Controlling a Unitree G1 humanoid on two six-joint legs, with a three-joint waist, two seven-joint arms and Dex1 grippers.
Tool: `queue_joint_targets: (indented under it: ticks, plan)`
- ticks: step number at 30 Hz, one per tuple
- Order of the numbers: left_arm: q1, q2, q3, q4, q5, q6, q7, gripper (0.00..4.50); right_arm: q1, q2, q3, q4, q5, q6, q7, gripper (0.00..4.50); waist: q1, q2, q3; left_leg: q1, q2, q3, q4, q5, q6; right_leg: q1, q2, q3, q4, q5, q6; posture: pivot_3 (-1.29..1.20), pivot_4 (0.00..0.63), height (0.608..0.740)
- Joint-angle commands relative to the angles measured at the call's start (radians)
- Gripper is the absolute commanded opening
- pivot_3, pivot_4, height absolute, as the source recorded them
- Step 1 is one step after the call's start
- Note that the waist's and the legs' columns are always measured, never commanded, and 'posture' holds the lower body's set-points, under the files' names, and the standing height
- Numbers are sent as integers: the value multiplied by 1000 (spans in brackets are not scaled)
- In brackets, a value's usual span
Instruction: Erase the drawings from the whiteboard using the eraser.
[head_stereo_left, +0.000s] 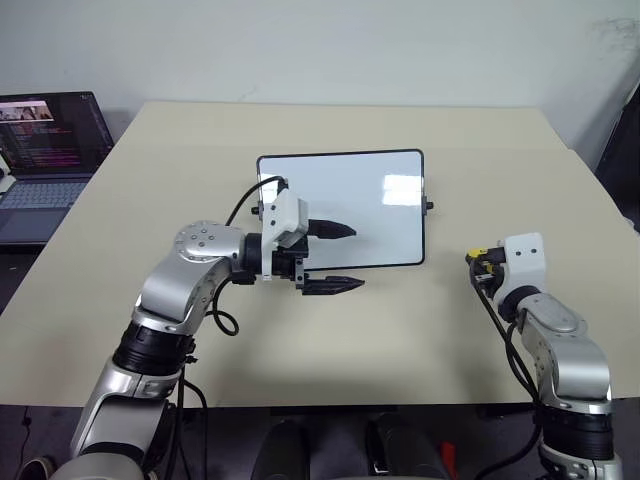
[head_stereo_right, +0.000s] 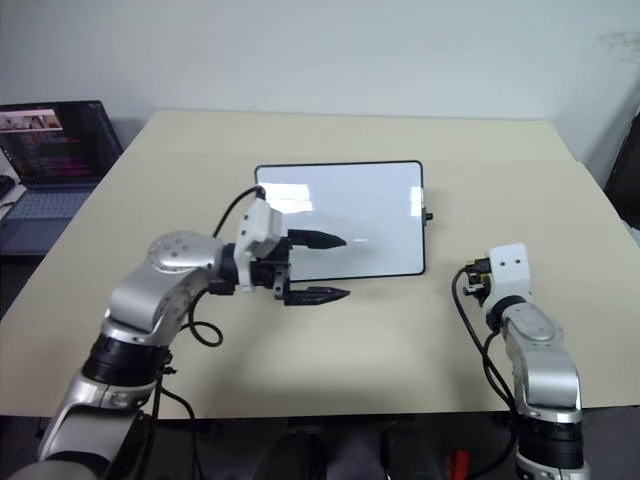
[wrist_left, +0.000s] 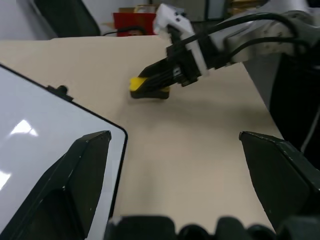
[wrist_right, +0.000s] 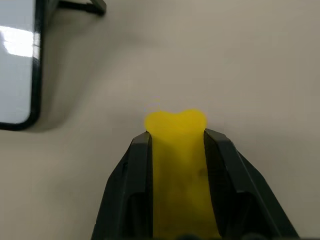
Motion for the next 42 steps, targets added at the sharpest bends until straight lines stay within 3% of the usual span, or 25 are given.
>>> queue_joint_targets:
  ticks: [1, 9, 19, 24, 31, 35, 38, 42]
  plan:
    - [-39, -22, -30, 34, 44, -77, -26, 4500, -33, -6, -10, 33, 13, -55, -15, 1086, 1, 0, 0, 0, 0, 0, 0, 0, 0, 0, 0, 0, 0, 0, 0, 0, 150, 740]
    - [-64, -83, -80, 91, 101, -158, -45, 4500, -89, -11, -18, 134, 23, -107, -44, 1086, 1, 0, 0, -1, 0, 0, 0, 0, 0, 0, 0, 0, -1, 0, 0, 0, 150, 740]
    - [-38, -106, -61, 111, 135, -198, -5, 4500, -97, -8, -51, 156, 77, -153, -58, 4479, 1, 0, 0, -1, 1, 0, 0, 0, 0, 0, 0, 0, 0, 0, 0, 0, 150, 740]
    - [18, -82, 7, 38, 84, -135, 54, 4500, -49, 7, -54, -5, 123, -179, -57, 4479, 0, 0, 0, -1, 1, -1, 0, 0, 0, 0, 0, 0, 0, 0, 0, 0, 150, 740]
    - [194, -16, 250, -154, -56, 74, 247, 4500, 139, 21, -36, -347, 225, -149, -5, 4479, 2, 1, 0, -1, 4, -2, -1, 0, 0, 0, 0, -2, 0, -1, 0, 0, 150, 740]
    - [331, -80, 369, -255, -47, 77, 460, 4500, 308, 43, 3, -479, 256, -194, 17, 4479, 3, 0, 0, 0, 3, -2, 0, -1, -1, 1, -7, -2, 0, -1, 1, 0, 150, 740]
    - [465, -164, 435, -323, 30, 10, 648, 4500, 448, 82, 89, -430, 212, -369, 42, 4479, 4, -1, -1, 0, 1, -2, 0, -1, -1, 2, -9, -2, 0, -1, 1, 0, 150, 740]
    - [605, -247, 461, -338, 163, -89, 835, 4500, 502, 96, 124, -316, 204, -528, 96, 4479, 1, -1, -1, 2, 1, 0, 0, -1, -1, 2, -10, -1, -1, -1, 1, 0, 150, 740]
